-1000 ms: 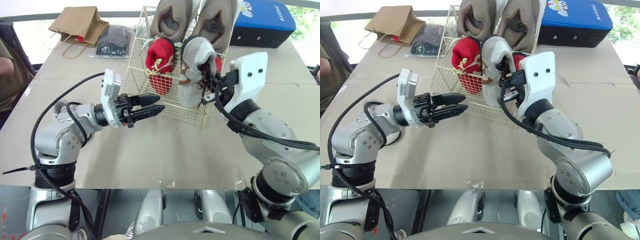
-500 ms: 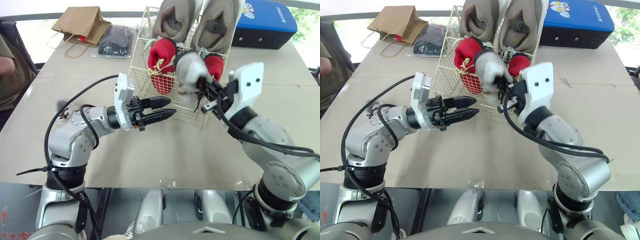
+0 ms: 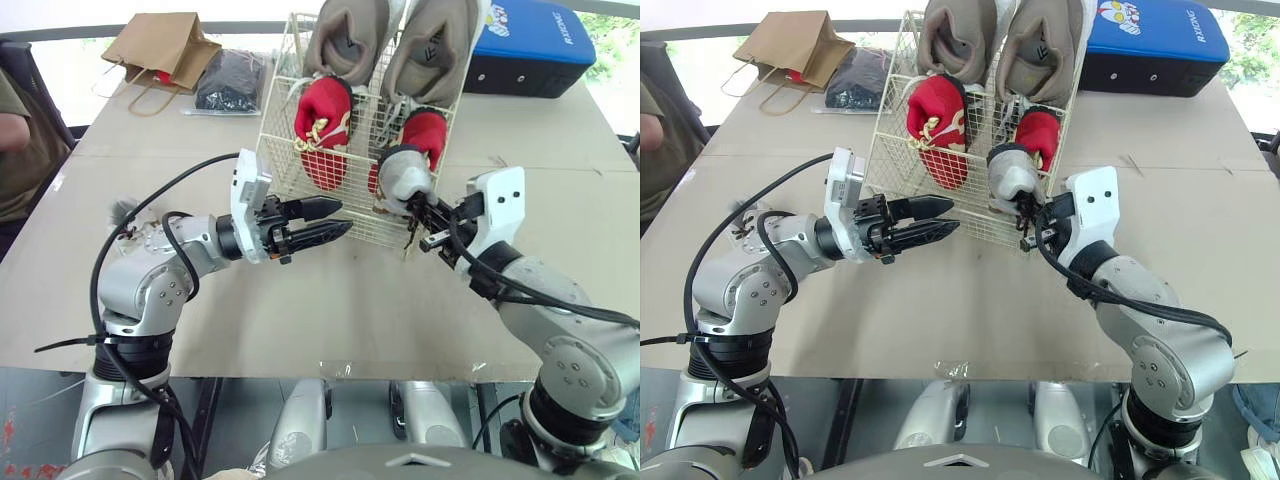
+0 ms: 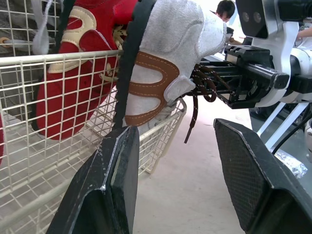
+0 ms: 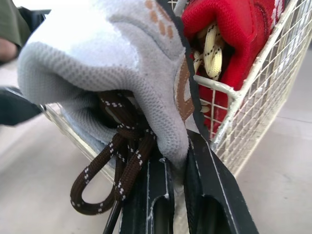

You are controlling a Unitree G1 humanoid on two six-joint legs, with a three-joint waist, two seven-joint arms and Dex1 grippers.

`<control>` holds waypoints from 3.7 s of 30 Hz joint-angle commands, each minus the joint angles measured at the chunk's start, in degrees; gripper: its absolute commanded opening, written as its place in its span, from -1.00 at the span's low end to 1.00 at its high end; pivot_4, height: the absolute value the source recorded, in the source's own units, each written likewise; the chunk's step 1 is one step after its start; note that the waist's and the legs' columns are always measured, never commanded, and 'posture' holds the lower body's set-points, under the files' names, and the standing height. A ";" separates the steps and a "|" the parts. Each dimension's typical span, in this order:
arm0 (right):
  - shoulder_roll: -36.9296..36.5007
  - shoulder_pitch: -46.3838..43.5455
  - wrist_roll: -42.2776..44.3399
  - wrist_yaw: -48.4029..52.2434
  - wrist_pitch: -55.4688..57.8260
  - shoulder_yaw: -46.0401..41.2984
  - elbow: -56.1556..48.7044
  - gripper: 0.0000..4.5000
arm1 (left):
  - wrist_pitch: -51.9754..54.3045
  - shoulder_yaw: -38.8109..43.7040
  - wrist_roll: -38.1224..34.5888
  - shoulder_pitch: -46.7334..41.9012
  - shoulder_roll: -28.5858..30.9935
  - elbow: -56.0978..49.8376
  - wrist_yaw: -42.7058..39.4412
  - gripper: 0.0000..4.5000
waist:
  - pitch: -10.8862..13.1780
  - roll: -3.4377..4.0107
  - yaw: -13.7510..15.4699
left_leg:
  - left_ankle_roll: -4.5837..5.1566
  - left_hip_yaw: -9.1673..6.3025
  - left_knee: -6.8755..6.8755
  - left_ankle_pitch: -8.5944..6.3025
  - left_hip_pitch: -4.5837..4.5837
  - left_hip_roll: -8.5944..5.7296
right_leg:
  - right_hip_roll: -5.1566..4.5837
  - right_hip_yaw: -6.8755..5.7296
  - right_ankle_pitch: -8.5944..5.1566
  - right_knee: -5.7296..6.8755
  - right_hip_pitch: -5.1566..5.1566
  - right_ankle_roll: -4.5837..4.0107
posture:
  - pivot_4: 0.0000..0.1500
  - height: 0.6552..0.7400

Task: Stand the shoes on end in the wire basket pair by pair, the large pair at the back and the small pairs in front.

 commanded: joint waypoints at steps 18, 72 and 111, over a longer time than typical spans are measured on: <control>-30.94 5.45 25.09 39.62 -27.05 -20.22 0.20 0.99 | 6.78 24.91 -7.93 11.20 9.93 9.30 7.36 0.20 | 0.08 -0.03 -0.31 | 0.02 0.06 0.00 -0.01 0.08 0.13 | 0.10 0.02 -0.01 -0.03 0.03 0.00 | 1.00 1.00; -35.29 7.77 27.86 27.80 -37.79 -13.12 1.81 1.00 | -58.08 9.23 24.31 -17.11 -8.14 29.80 0.67 -0.98 | 0.18 -0.37 1.58 | -0.12 -0.38 0.82 0.07 -0.63 -0.14 | -0.10 -0.37 0.17 0.09 -0.07 0.19 | 1.00 1.00; -38.04 43.84 19.08 40.99 -44.39 -36.70 6.41 1.00 | -11.97 9.76 -0.04 22.72 17.04 2.40 -7.67 0.50 | 0.15 -0.25 1.69 | 0.03 -0.18 0.82 -0.02 0.15 0.05 | -0.06 -0.19 0.10 0.08 0.63 0.13 | 1.00 1.00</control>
